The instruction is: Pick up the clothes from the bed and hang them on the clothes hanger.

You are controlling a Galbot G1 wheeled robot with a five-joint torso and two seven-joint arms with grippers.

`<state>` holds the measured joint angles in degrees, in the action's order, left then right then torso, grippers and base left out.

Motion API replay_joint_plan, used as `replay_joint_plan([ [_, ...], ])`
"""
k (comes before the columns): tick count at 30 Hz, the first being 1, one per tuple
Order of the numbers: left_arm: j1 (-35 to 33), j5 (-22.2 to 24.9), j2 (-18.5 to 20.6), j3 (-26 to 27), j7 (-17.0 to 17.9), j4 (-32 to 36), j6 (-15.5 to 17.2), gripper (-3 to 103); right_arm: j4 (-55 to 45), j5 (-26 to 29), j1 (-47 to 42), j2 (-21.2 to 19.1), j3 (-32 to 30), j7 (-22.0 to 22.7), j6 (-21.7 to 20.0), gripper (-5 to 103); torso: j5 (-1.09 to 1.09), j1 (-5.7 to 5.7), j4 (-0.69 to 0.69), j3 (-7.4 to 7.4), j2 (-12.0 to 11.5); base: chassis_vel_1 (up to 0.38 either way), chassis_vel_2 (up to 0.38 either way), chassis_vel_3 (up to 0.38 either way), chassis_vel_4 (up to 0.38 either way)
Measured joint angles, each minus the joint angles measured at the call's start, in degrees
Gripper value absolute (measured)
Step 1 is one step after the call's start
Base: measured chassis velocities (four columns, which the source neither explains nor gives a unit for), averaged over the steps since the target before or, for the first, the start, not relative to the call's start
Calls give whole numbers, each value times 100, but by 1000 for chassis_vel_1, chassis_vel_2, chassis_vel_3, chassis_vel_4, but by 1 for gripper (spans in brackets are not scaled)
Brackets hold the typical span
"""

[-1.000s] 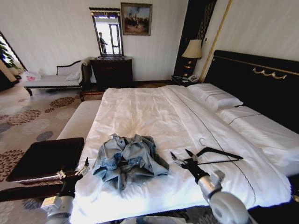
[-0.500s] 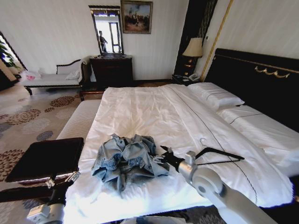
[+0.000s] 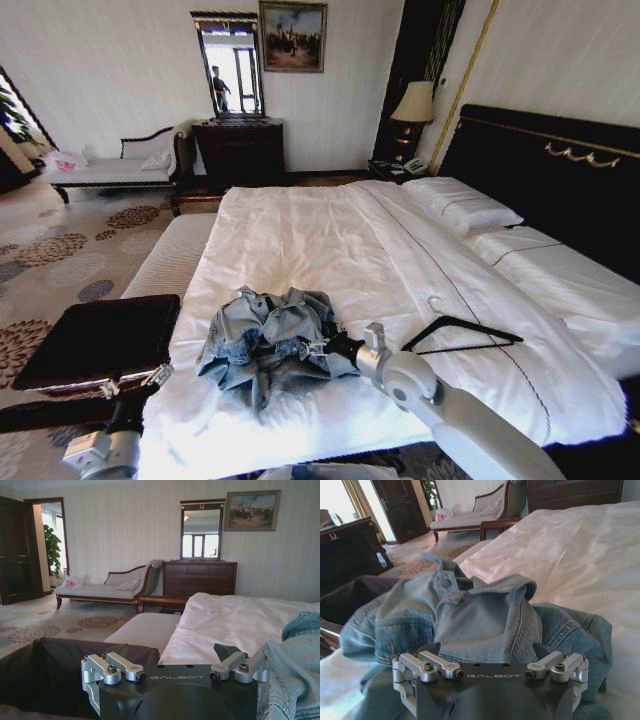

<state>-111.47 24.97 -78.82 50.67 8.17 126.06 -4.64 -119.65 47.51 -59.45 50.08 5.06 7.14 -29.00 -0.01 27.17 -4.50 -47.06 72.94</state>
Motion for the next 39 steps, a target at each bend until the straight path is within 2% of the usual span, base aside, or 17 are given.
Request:
replay_joint_plan([
  [6,129,231,137,-57,3,-122,130,99,492,-7,296,155,326,224,-1,100,1,0,0,0,0,0,0,0,0],
  [13,259,389,261,-95,18,-192,280,99,631,39,364,190,320,316,65,103,0,0,-1,0,0,0,0,0,0],
  [17,447,728,379,-160,18,-346,433,99,651,282,410,210,266,433,101,85,0,0,0,0,0,0,0,0,0],
  [19,500,829,393,-174,19,-368,477,99,651,322,411,214,246,453,104,85,0,0,0,0,0,0,0,0,0],
  [20,570,989,426,-202,19,-385,557,99,651,356,410,216,210,470,109,80,0,0,0,0,0,0,0,0,0],
  [21,647,1118,480,-243,19,-394,646,98,651,387,406,208,175,476,113,68,1,0,0,0,0,0,0,0,0],
  [23,695,1153,521,-274,18,-403,679,98,651,403,404,199,159,477,115,68,1,0,0,0,0,0,0,0,0],
  [27,1062,1264,800,-466,16,-522,829,98,628,451,401,161,101,477,131,47,1,0,-1,0,0,0,0,0,0],
  [28,1062,1264,800,-466,16,-522,829,98,628,451,401,161,101,477,131,47,1,0,-1,0,0,0,0,0,0],
  [29,1168,1352,862,-502,27,-559,886,98,621,454,403,161,93,477,136,47,1,0,-1,0,0,0,0,0,0],
  [31,1398,1621,1031,-607,56,-612,1038,95,604,456,404,161,63,485,153,35,1,1,-2,0,0,0,0,0,0],
  [34,1444,1768,1132,-696,46,-610,1131,98,585,456,389,160,39,481,159,25,1,1,-1,0,0,0,0,0,0],
  [35,1443,1879,1196,-762,17,-596,1178,98,562,455,369,157,10,467,158,25,1,1,-1,0,0,0,0,0,0],
  [37,1375,2234,1358,-928,-115,-557,1254,99,506,453,316,155,-56,442,159,14,1,0,0,0,0,0,0,0,0],
  [38,1375,2234,1358,-928,-115,-557,1254,99,506,453,316,155,-56,442,159,14,1,0,0,0,0,0,0,0,0],
  [39,1354,2364,1411,-979,-159,-553,1276,99,492,452,300,155,-81,437,159,9,1,0,0,0,0,0,0,0,0],
])
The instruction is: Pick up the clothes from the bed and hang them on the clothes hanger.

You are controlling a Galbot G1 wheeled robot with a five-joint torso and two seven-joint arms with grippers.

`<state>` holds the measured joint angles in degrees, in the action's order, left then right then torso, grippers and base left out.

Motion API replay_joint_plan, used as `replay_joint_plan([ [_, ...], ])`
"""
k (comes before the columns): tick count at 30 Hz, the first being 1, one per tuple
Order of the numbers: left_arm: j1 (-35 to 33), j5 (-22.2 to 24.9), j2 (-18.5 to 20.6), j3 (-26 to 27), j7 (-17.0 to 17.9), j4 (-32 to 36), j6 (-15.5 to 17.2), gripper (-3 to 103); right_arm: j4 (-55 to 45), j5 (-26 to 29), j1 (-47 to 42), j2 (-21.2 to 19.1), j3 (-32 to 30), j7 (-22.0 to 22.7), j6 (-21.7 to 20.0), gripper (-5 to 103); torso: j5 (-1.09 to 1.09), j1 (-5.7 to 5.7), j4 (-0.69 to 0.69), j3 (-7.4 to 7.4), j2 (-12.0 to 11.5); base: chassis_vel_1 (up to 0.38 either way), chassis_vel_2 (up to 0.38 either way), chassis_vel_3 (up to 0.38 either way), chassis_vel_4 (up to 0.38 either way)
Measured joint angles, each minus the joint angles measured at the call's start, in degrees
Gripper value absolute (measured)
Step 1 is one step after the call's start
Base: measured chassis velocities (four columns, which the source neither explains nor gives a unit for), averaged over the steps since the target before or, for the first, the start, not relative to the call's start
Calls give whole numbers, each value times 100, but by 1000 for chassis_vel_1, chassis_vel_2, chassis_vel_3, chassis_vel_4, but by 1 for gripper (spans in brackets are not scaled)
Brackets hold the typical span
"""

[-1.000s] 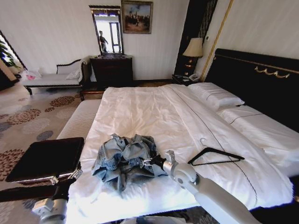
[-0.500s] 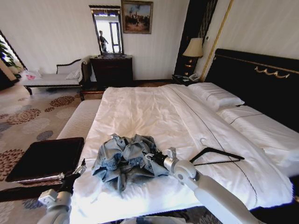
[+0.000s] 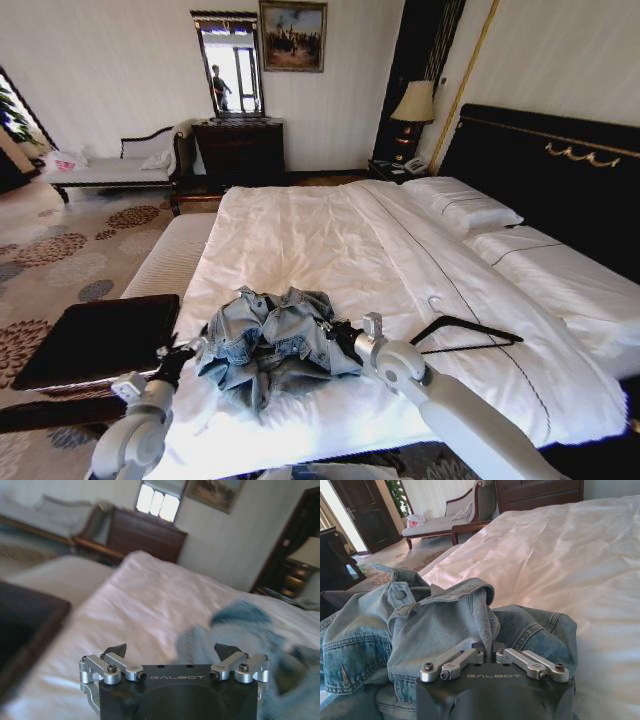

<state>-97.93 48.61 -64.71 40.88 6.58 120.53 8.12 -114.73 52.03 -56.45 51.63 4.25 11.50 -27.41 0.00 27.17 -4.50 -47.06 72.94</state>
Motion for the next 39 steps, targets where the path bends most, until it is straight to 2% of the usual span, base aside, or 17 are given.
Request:
replay_joint_plan([
  [2,41,346,153,-103,-117,-21,44,99,-29,0,-30,-2,-62,-15,20,2,0,0,1,0,0,0,0,0,0],
  [4,95,474,202,-119,-139,-40,67,99,-32,1,-34,-5,-80,-17,25,2,0,0,1,0,0,0,0,0,0],
  [7,411,1151,373,-177,-89,-205,193,99,-54,15,-42,-33,-146,-20,46,2,0,0,-1,1,0,0,0,0,0],
  [10,524,1282,427,-201,-84,-318,215,101,-71,25,-58,-41,-183,-20,52,2,0,0,-1,0,0,0,0,0,0],
  [15,738,1554,488,-289,-25,-499,321,95,-134,52,-101,-59,-270,9,58,2,0,0,-1,0,0,0,0,0,0],
  [18,802,1592,471,-415,21,-568,401,79,-154,87,-95,-76,-302,38,58,2,0,0,0,0,0,0,0,0,0],
  [20,815,1579,465,-429,23,-586,417,79,-155,102,-89,-77,-309,45,58,2,0,0,0,0,0,0,0,0,0],
  [22,862,1532,480,-486,19,-652,456,68,-161,149,-71,-79,-315,84,58,2,0,0,0,0,0,0,0,0,0],
  [23,862,1532,480,-486,19,-652,456,68,-161,149,-71,-79,-315,84,58,2,0,0,0,0,0,0,0,0,0],
  [27,914,1430,525,-572,-99,-699,440,46,-163,164,-63,-79,-309,124,66,2,0,0,0,0,0,0,0,0,0],
  [30,924,1412,512,-574,-95,-704,425,41,-165,165,-63,-76,-306,137,75,2,0,0,-1,0,0,0,0,0,0],
  [32,905,1394,495,-559,-68,-697,402,30,-176,170,-66,-76,-308,147,85,2,0,0,-1,0,0,0,0,0,0],
  [35,879,1360,495,-551,-62,-670,389,25,-186,180,-72,-80,-312,148,91,2,0,0,-1,0,0,0,0,0,0],
  [36,859,1334,496,-542,-58,-640,376,14,-195,188,-73,-81,-312,148,92,2,0,0,-1,0,0,0,0,0,0],
  [39,849,1331,495,-532,-48,-598,368,8,-207,214,-72,-77,-312,149,94,2,0,0,-1,0,0,0,0,0,0],
])
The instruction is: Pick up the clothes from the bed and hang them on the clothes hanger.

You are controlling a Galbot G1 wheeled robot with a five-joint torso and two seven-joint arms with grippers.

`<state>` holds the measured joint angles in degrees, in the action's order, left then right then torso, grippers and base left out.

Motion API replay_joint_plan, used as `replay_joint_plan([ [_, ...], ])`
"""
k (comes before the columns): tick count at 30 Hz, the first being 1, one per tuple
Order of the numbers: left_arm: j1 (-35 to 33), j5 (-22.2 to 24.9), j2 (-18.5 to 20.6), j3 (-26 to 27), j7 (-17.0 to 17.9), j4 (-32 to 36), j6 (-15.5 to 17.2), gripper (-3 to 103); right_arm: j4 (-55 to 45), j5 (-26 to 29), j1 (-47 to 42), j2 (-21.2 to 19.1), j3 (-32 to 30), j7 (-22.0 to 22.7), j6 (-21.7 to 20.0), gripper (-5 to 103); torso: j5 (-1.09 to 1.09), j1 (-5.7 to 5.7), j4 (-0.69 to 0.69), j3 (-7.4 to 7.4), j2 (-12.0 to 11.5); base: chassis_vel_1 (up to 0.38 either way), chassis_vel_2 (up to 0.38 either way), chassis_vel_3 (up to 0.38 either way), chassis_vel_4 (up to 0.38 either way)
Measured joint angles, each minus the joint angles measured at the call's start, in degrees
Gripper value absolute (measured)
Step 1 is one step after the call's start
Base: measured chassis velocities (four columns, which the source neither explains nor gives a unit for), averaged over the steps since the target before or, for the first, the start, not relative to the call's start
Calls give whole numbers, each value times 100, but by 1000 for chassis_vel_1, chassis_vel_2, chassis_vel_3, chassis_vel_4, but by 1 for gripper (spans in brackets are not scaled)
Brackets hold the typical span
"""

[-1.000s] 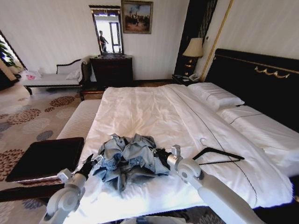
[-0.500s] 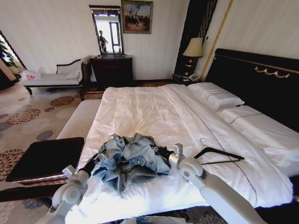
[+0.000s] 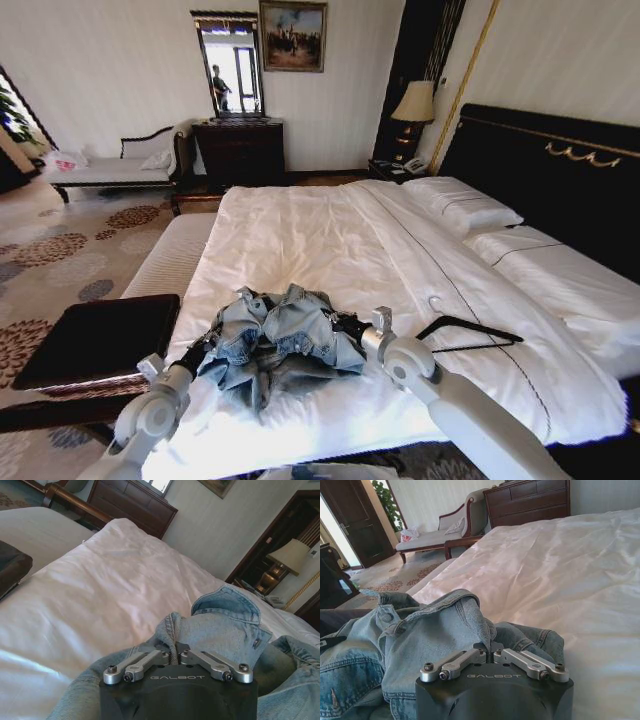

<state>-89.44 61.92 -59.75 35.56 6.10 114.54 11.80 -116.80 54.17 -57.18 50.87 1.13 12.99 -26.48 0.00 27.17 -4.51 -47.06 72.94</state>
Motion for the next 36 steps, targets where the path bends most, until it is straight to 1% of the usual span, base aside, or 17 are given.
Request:
replay_joint_plan([
  [2,-9,-13,1,13,2,43,-11,2,-21,36,-4,7,3,8,1,2,0,0,0,0,0,0,0,0,0],
  [11,-148,-256,122,205,1,345,-59,2,-291,173,-75,-68,-152,-20,23,2,0,0,0,0,0,0,0,0,0],
  [12,-161,-350,160,251,-3,389,-73,2,-354,206,-66,-81,-181,-5,16,2,0,0,0,0,0,0,0,0,0],
  [13,-170,-634,275,345,-39,464,-135,2,-483,247,-12,-117,-229,62,-20,2,0,0,0,0,0,0,0,0,0],
  [16,-136,-756,440,474,-12,593,-157,2,-650,322,94,-172,-295,174,-90,2,-2,0,1,0,0,0,0,0,0],
  [19,-12,-776,848,719,27,929,-161,2,-822,430,301,-227,-411,305,-138,2,0,0,0,0,0,0,0,0,0],
  [20,-12,-776,848,719,27,929,-161,2,-822,430,301,-227,-411,305,-138,2,0,0,0,0,0,0,0,0,0],
  [21,60,-762,1121,830,69,1115,-161,2,-892,529,464,-250,-473,371,-148,2,0,0,-1,0,0,0,0,0,0],
  [23,142,-797,1419,913,93,1285,-161,2,-953,694,672,-281,-533,455,-155,2,2,0,0,0,0,0,0,0,0],
  [24,142,-797,1419,913,93,1285,-161,2,-953,694,672,-281,-533,455,-155,2,2,0,0,0,0,0,0,0,0],
  [26,320,-900,1832,936,129,1423,-161,2,-1008,993,1078,-370,-570,591,-168,2,0,0,0,0,0,0,0,0,0],
  [28,495,-863,2037,923,207,1435,-151,2,-1011,1168,1389,-449,-558,690,-175,2,-1,0,0,-1,0,0,0,0,0],
  [29,495,-863,2037,923,207,1435,-151,2,-1011,1168,1389,-449,-558,690,-175,2,-1,0,0,-1,0,0,0,0,0],
  [33,1060,-347,2672,947,399,1273,-99,2,-867,1677,2192,-577,-442,1000,-204,2,-2,0,0,-1,0,0,0,0,0],
  [34,1060,-347,2672,947,399,1273,-99,2,-867,1677,2192,-577,-442,1000,-204,2,-2,0,0,-1,0,0,0,0,0],
  [35,1265,-115,2977,986,414,1174,-98,2,-795,1870,2466,-606,-397,1103,-220,2,0,1,0,-1,0,0,0,0,0],
  [36,1396,15,3161,1000,417,1107,-98,2,-740,1965,2628,-624,-366,1149,-223,2,0,2,1,-1,0,0,0,0,0],
])
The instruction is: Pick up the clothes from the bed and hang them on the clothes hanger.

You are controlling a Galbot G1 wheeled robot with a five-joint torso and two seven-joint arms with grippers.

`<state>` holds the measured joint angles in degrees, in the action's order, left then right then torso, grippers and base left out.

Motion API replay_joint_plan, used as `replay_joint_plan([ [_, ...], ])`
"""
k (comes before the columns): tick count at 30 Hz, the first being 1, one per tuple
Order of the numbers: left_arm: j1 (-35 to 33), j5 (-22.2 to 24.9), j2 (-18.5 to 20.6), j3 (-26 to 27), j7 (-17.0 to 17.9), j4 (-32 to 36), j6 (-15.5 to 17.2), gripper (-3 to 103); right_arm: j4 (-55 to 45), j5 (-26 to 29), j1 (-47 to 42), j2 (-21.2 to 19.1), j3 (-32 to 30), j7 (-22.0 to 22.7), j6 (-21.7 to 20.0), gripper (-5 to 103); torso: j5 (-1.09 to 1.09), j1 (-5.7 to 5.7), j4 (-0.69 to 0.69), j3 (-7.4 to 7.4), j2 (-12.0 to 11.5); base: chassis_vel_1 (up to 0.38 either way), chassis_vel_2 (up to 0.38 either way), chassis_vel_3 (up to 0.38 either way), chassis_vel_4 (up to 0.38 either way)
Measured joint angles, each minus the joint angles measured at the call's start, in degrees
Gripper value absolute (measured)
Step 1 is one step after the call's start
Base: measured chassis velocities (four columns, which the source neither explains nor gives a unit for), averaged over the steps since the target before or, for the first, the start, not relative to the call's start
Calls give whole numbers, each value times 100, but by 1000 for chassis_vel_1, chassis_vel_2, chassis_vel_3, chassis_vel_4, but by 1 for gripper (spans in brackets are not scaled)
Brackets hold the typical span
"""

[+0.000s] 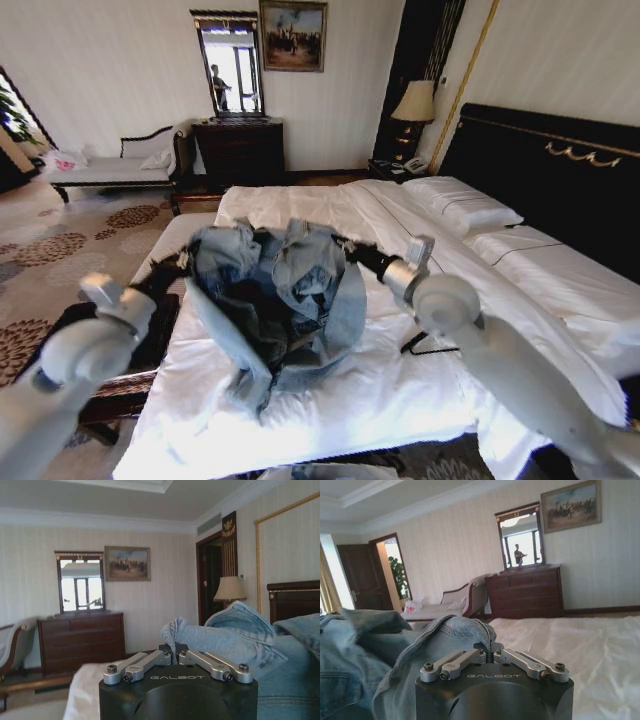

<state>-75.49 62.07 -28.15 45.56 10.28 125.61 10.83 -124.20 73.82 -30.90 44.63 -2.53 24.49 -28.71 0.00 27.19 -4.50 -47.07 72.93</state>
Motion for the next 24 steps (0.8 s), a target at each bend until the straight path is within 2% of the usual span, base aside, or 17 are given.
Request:
replay_joint_plan([
  [3,284,214,302,2,7,-127,0,2,114,144,303,-19,68,69,-2,2,-1,0,0,0,0,0,0,0,0],
  [4,854,658,746,-53,137,-282,0,2,353,403,954,55,257,229,-2,2,0,0,-2,0,0,0,0,0,0],
  [9,1216,946,1045,-45,348,-364,4,2,579,524,1587,227,505,344,-6,2,-1,0,1,0,0,0,0,0,0],
  [12,1623,1309,1310,-12,510,-457,44,2,837,561,2065,344,722,350,26,2,-1,-1,1,0,0,0,0,0,0],
  [20,2250,1852,1895,8,505,-573,81,2,1306,754,2962,488,1032,378,52,2,1,-2,-1,2,0,0,0,0,0],
  [24,2264,1883,2065,21,444,-667,76,2,1655,748,3342,707,1289,371,66,2,0,-2,-1,1,0,0,0,0,0],
])
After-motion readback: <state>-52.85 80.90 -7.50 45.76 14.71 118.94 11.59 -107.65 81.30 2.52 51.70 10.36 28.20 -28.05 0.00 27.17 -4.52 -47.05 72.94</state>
